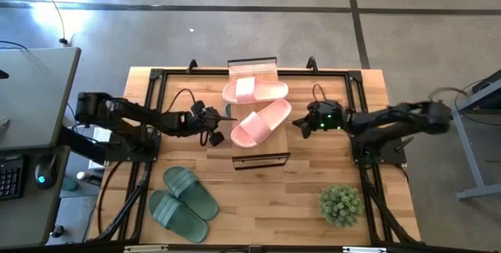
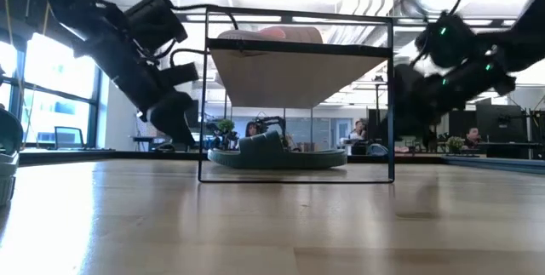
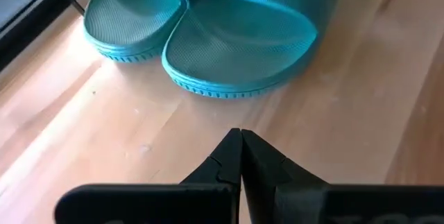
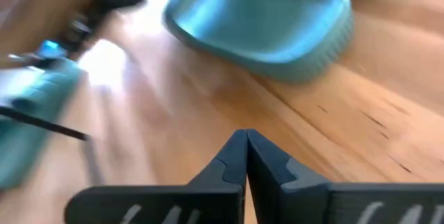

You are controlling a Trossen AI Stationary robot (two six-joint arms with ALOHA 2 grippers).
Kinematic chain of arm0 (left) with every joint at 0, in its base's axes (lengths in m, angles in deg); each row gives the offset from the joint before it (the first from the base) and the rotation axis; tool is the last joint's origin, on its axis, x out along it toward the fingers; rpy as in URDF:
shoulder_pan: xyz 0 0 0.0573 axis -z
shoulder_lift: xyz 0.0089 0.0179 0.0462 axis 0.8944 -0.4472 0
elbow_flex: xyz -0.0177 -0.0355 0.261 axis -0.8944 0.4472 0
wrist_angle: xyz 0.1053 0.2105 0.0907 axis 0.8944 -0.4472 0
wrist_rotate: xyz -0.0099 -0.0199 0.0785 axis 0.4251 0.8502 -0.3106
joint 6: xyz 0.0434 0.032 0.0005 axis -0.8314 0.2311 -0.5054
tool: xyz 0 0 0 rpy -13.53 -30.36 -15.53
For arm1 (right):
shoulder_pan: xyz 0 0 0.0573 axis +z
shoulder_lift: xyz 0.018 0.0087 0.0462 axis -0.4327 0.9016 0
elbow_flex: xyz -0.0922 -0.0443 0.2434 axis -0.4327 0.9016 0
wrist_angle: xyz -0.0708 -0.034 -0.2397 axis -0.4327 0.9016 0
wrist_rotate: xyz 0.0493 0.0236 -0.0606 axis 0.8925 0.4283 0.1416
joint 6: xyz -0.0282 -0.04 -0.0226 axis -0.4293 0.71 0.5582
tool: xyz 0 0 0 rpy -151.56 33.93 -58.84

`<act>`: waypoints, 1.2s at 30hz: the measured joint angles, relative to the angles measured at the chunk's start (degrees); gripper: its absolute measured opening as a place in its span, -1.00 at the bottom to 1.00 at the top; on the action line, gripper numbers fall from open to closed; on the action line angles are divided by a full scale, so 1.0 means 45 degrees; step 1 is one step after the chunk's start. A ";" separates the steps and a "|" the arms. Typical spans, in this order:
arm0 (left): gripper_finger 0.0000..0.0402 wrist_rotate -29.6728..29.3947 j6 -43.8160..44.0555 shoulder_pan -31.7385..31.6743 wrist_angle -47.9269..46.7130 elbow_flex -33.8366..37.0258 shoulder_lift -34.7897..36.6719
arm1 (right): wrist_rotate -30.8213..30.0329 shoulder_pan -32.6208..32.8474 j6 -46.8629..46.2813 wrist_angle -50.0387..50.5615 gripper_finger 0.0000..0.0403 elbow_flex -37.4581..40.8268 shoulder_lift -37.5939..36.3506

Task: Pick and place slides into the shelf
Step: Adjust the pink slide

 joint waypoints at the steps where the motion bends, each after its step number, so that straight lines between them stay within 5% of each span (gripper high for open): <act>1: -1.00 0.0022 -0.0038 0.0000 -0.0185 0.0000 0.0213 | 0.0131 0.0000 -0.0197 0.0437 -1.00 -0.0017 -0.0716; 8: -1.00 0.0351 -0.0237 0.0000 -0.1265 -0.0005 0.1550 | -0.0144 0.0000 0.0595 0.8190 -1.00 -0.2916 -0.5437; 13: -1.00 0.0457 -0.0383 0.0000 -0.1335 -0.0009 0.2052 | -0.1131 -0.0297 0.1065 1.3031 -1.00 -0.6761 -0.6469; 21: -1.00 0.1376 -0.1193 0.0000 -0.1196 -0.0010 0.2131 | 0.4076 -0.1088 -0.0029 1.4691 -0.82 -1.1264 -0.3495; 26: -1.00 0.2464 -0.1228 0.0000 -0.1174 -0.0010 0.2184 | 0.5067 -0.1174 0.1305 1.7007 -0.48 -1.3847 -0.0773; 30: -1.00 0.3193 -0.1440 0.0000 -0.1176 -0.0015 0.2267 | 0.7356 -0.1297 0.2653 1.9684 -0.26 -1.5297 0.1632; 36: -1.00 0.3494 -0.1609 0.0000 -0.1252 -0.0015 0.2267 | 0.8394 -0.0973 0.3329 1.9514 -0.13 -1.6255 0.3941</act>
